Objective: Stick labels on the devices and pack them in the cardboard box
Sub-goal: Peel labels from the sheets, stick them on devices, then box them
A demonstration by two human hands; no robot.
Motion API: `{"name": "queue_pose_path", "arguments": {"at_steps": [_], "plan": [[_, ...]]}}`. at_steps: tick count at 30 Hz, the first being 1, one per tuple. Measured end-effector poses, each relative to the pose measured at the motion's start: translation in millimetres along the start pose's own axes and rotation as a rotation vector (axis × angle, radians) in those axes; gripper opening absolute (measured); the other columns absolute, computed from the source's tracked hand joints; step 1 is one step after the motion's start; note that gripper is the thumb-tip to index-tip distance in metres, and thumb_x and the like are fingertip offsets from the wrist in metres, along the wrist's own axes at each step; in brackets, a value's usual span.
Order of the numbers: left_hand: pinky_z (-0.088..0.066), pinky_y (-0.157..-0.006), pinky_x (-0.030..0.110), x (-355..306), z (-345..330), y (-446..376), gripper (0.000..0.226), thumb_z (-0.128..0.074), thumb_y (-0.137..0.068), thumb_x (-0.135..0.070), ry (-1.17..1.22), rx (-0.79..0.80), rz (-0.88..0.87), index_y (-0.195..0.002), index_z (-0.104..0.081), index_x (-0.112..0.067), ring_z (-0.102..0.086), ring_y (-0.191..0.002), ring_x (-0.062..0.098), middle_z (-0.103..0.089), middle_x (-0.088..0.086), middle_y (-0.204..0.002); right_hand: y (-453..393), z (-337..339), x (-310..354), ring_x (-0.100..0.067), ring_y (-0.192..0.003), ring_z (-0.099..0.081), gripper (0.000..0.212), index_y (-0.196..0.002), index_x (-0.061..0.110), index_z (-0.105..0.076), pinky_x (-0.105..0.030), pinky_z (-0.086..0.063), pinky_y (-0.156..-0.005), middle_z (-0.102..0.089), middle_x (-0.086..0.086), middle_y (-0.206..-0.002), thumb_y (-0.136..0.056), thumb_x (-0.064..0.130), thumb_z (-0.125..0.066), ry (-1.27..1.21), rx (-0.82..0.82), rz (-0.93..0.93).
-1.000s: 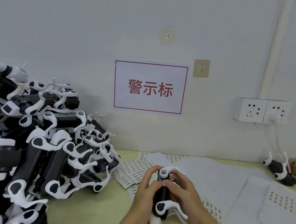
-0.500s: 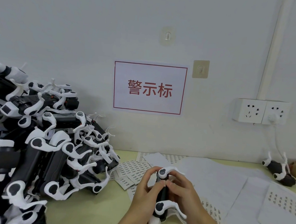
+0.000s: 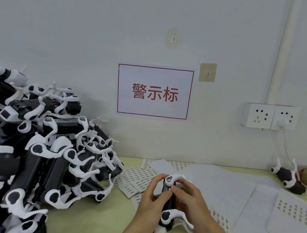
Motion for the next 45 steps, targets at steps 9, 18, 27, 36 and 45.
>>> {"name": "queue_pose_path", "arguments": {"at_steps": [9, 18, 27, 36, 45], "plan": [[-0.057, -0.067, 0.037, 7, 3, -1, 0.034, -0.070, -0.090, -0.015, 0.105, -0.028, 0.107, -0.115, -0.061, -0.039, -0.072, -0.081, 0.035, -0.072, 0.026, -0.098, 1, 2, 3, -0.031, -0.081, -0.067, 0.050, -0.109, 0.008, -0.070, -0.037, -0.054, -0.071, -0.062, -0.024, -0.088, -0.073, 0.041, -0.081, 0.025, 0.007, 0.043], [-0.055, -0.081, 0.041, 6, 0, 0, 0.063, -0.089, -0.061, -0.033, 0.055, 0.092, 0.060, -0.117, -0.061, -0.034, -0.070, -0.088, 0.027, -0.073, 0.015, -0.105, 2, 10, 0, -0.032, -0.090, -0.074, 0.038, -0.106, 0.029, -0.073, -0.047, -0.060, -0.080, -0.075, -0.010, -0.091, -0.073, 0.047, -0.079, 0.071, -0.290, 0.172], [-0.060, -0.067, 0.044, 9, 12, -6, 0.054, -0.079, -0.071, 0.016, 0.217, -0.198, 0.040, -0.113, -0.054, -0.006, -0.072, -0.079, 0.037, -0.071, 0.025, -0.098, 2, 15, 0, -0.028, -0.092, -0.074, 0.019, -0.116, 0.029, -0.065, -0.057, -0.058, -0.084, -0.072, -0.010, -0.107, -0.097, 0.027, -0.063, 0.039, -0.386, 0.176], [-0.057, -0.062, 0.024, 1, 16, -10, 0.023, -0.064, -0.095, -0.004, 0.096, -0.448, -0.102, -0.101, -0.064, -0.026, -0.069, -0.090, 0.019, -0.065, 0.003, -0.104, 9, 2, 4, -0.007, -0.093, -0.070, 0.041, -0.136, 0.057, -0.033, -0.029, -0.051, -0.074, -0.069, 0.013, -0.108, -0.103, 0.037, -0.048, 0.252, -0.326, 0.253], [-0.054, -0.058, 0.025, -19, 36, -16, 0.039, -0.064, -0.088, 0.012, 0.081, -0.408, -0.164, -0.105, -0.066, -0.024, -0.071, -0.081, 0.011, -0.073, -0.001, -0.103, 8, 5, 4, -0.030, -0.092, -0.072, 0.035, -0.113, 0.028, -0.070, -0.039, -0.055, -0.074, -0.073, -0.002, -0.108, -0.106, 0.034, -0.036, 0.110, -0.278, 0.113]]}}
Point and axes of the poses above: each hand's wrist, its own y-axis away from the middle knuckle, its own z-axis out of the back of the hand, x = y × z, the point moved 3 cm from there along -y, towards the middle knuckle
